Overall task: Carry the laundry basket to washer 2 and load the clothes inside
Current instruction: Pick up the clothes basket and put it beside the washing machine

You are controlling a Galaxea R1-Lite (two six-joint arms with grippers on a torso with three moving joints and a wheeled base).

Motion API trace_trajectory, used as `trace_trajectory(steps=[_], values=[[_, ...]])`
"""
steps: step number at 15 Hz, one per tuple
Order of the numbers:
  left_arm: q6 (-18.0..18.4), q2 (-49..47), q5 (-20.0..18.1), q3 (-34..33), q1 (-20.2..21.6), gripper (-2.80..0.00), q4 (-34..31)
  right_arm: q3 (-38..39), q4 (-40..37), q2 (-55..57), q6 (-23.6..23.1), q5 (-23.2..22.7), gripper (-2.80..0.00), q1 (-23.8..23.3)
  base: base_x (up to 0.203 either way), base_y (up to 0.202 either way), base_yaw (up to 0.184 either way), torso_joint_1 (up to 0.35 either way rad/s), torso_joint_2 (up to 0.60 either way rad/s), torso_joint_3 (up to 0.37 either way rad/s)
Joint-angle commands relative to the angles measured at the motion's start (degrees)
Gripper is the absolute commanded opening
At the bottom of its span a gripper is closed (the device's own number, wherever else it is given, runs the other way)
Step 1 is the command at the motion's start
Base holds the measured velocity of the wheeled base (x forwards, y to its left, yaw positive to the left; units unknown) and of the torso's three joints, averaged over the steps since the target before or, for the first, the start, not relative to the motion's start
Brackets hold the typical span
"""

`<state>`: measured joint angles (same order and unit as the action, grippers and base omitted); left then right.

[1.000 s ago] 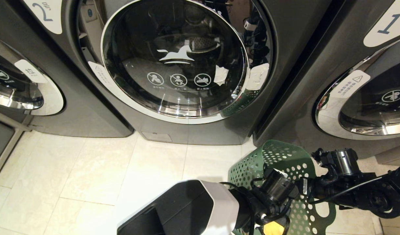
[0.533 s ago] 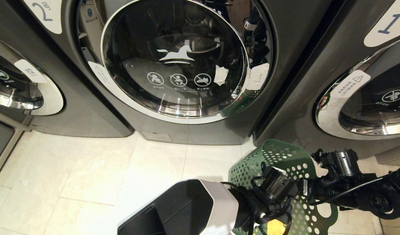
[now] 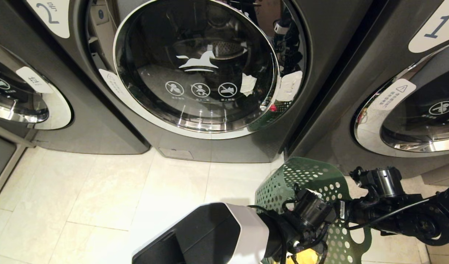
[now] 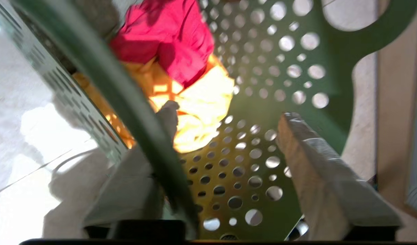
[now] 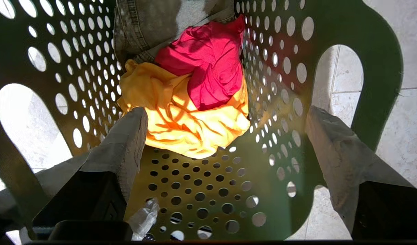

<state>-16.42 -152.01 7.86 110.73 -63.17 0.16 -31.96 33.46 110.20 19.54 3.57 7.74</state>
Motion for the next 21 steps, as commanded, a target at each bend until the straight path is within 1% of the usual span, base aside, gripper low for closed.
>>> trace_trajectory(steps=[1,2,3,5,7,9,12,14,17,21], values=[[0.99,1.26,2.95,0.0,0.37,0.0,-7.89,-0.12,0.2,0.1,0.06,0.03,0.0,-0.01,0.0,0.0,0.0,0.0,0.0,0.0],[1.95,1.75,7.08,0.01,0.57,0.0,-12.57,-0.2,0.2,0.1,0.06,0.03,0.0,-0.01,0.0,0.0,0.0,0.0,0.0,0.0],[2.74,1.92,10.86,0.01,0.9,0.0,-15.12,-0.12,0.2,0.1,0.15,0.03,0.0,0.08,0.0,0.0,0.0,0.0,0.0,0.0],[4.82,1.78,17.08,-0.03,1.75,0.0,-17.57,-0.03,0.2,-0.08,0.15,0.03,0.0,0.08,0.0,0.0,0.0,0.0,0.0,0.0],[5.16,1.8,20.53,-0.07,2.75,0.0,-19.09,0.24,0.2,-0.18,0.12,0.03,0.0,0.08,0.0,0.0,0.0,0.0,0.0,0.0],[5.08,2.22,22.17,-0.05,3.53,0.0,-22.02,0.86,0.02,-0.25,-0.03,0.03,0.0,0.08,0.0,0.0,0.0,0.0,0.0,0.0],[5.08,2.6,23.86,-0.07,4.02,0.0,-23.62,1.89,-0.15,-0.25,-0.53,1.41,0.0,0.08,0.0,0.0,0.0,0.0,0.0,0.0],[4.69,4.29,23.8,-0.07,4.22,0.0,-23.97,2.41,-0.13,-0.23,-0.82,3.94,0.0,0.08,0.0,0.0,0.0,0.0,0.0,0.0],[4.4,8.74,23.53,-0.07,4.73,0.0,-23.99,2.33,-0.22,0.17,-0.91,4.16,0.0,-0.18,0.0,0.0,0.0,0.0,0.0,0.0],[3.67,15.99,22.91,-0.09,6.2,0.0,-24.81,1.89,-0.25,3.04,-1.42,5.89,0.0,-0.4,0.0,0.0,0.0,0.0,0.0,0.0]])
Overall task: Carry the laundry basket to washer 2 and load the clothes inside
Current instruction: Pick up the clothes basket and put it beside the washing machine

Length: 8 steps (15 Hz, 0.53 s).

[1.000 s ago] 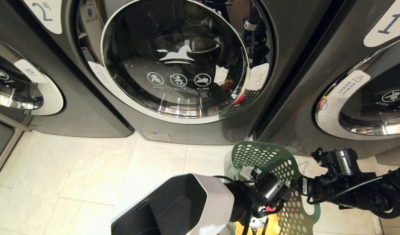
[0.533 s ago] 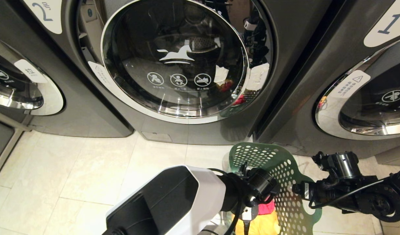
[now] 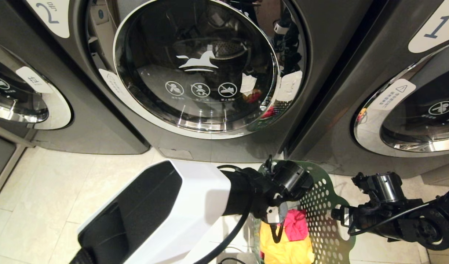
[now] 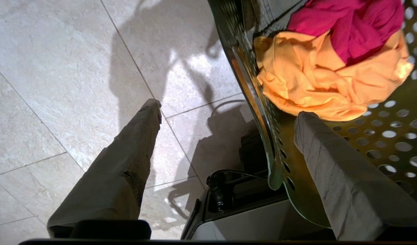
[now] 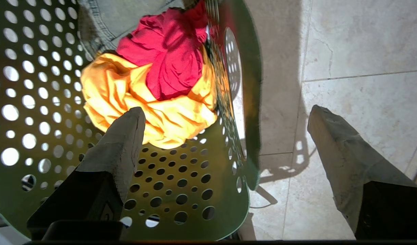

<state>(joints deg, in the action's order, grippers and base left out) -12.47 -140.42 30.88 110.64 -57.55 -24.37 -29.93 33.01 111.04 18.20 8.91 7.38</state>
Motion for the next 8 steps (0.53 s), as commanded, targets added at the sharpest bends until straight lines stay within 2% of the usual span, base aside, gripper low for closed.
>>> trace_trajectory(steps=[1,3,6,7,8], values=[[-1.0,6.73,-1.26,0.0,1.36,0.0,-0.89,-0.25,0.44,4.18,-0.16,1.38,0.0,-0.06,0.0,0.0,0.0,0.0,0.0,0.0],[-2.67,10.89,-3.36,0.01,3.21,0.0,-3.09,-0.64,0.65,5.53,-0.03,1.91,0.0,-0.17,0.0,0.0,0.0,0.0,0.0,0.0],[-4.84,15.99,-4.49,-0.01,5.16,0.0,-5.1,-1.39,0.74,6.78,0.34,1.79,0.0,-0.17,0.0,0.0,0.0,0.0,0.0,0.0],[-5.67,17.39,-5.06,0.0,5.64,0.0,-5.49,-1.77,0.78,7.65,0.37,1.67,-2.8,-0.17,0.0,0.0,0.0,0.0,0.0,0.0],[-7.01,18.89,-6.08,-0.03,5.94,0.0,-5.69,-2.79,1.05,8.63,0.46,1.75,-2.8,-0.17,0.0,0.0,0.0,0.0,0.0,0.0]])
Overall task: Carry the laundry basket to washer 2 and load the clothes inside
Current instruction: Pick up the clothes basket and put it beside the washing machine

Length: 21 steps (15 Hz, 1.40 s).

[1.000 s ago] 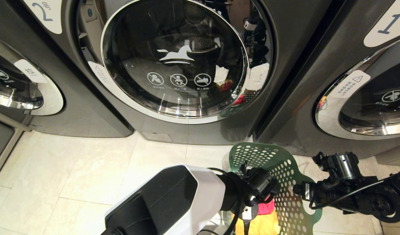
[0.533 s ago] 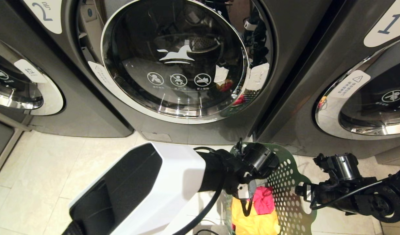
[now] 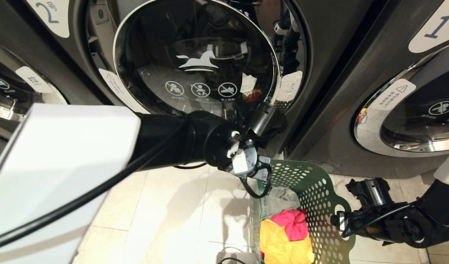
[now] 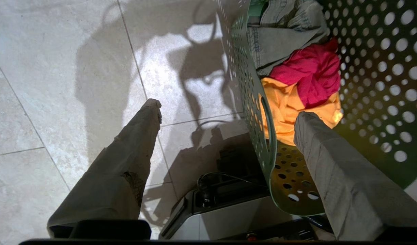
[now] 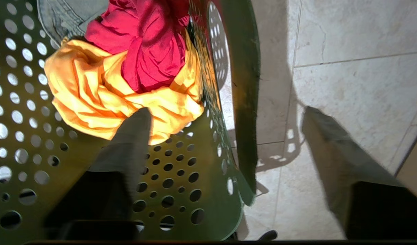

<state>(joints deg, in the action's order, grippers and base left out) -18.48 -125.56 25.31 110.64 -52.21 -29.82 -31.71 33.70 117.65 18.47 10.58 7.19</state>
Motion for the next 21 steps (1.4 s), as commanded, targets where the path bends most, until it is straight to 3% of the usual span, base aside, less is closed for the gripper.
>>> trace_trajectory(steps=[1,8,17,21], values=[[-3.0,5.05,-1.47,-0.02,0.69,0.0,-0.31,-1.44,0.68,2.42,0.34,0.05,-2.8,0.01,0.0,0.0,0.0,0.0,0.0,0.0],[-8.11,8.49,-2.98,-6.29,-0.68,0.0,-1.65,-2.71,5.35,7.63,-0.44,0.03,-2.8,-3.93,0.0,0.0,0.0,0.0,0.0,0.0],[-8.24,9.01,-2.98,-7.46,-1.93,0.0,-1.73,-5.76,6.55,8.17,-0.75,1.81,-2.8,-8.63,0.0,0.0,0.0,0.0,0.0,0.0],[-8.67,8.75,-2.98,-7.43,-2.72,0.0,-2.09,-7.64,6.25,4.69,-4.86,2.93,-2.8,-9.21,0.0,0.0,0.0,0.0,0.0,0.0]])
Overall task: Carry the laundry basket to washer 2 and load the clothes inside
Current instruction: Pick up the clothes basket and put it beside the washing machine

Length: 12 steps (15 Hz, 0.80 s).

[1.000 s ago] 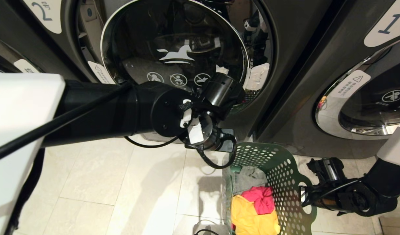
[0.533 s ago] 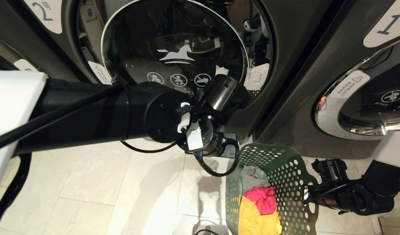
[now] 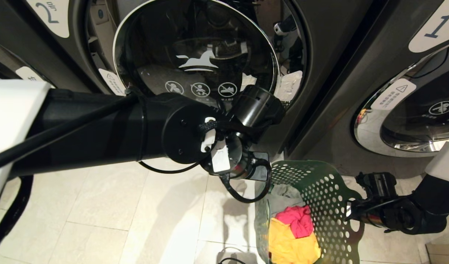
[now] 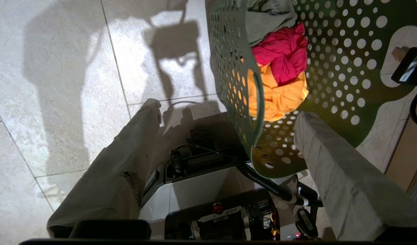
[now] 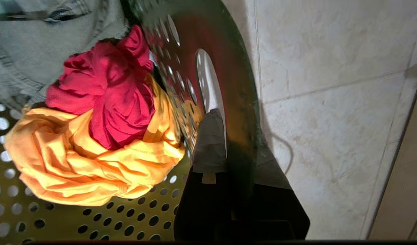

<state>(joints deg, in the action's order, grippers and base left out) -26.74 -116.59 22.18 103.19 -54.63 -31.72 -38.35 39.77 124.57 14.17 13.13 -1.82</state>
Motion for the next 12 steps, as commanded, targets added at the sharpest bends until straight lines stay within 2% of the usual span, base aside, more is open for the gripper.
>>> trace_trajectory(steps=[1,4,12], values=[[-0.65,-0.3,0.14,0.08,-0.39,0.0,-0.18,-2.15,-0.4,-3.12,-1.71,0.47,-2.8,-0.2,0.0,0.0,0.0,0.0,0.0,0.0],[-0.77,-0.57,0.14,0.08,-0.39,0.0,-0.11,-3.4,-1.45,-3.32,-3.01,2.19,-2.8,-0.81,0.0,0.0,0.0,0.0,0.0,0.0],[-0.77,-1.36,0.06,0.42,-0.39,0.0,-0.01,-2.48,-1.45,-2.4,-3.99,2.33,-2.8,-1.96,0.0,0.0,0.0,0.0,0.0,0.0]])
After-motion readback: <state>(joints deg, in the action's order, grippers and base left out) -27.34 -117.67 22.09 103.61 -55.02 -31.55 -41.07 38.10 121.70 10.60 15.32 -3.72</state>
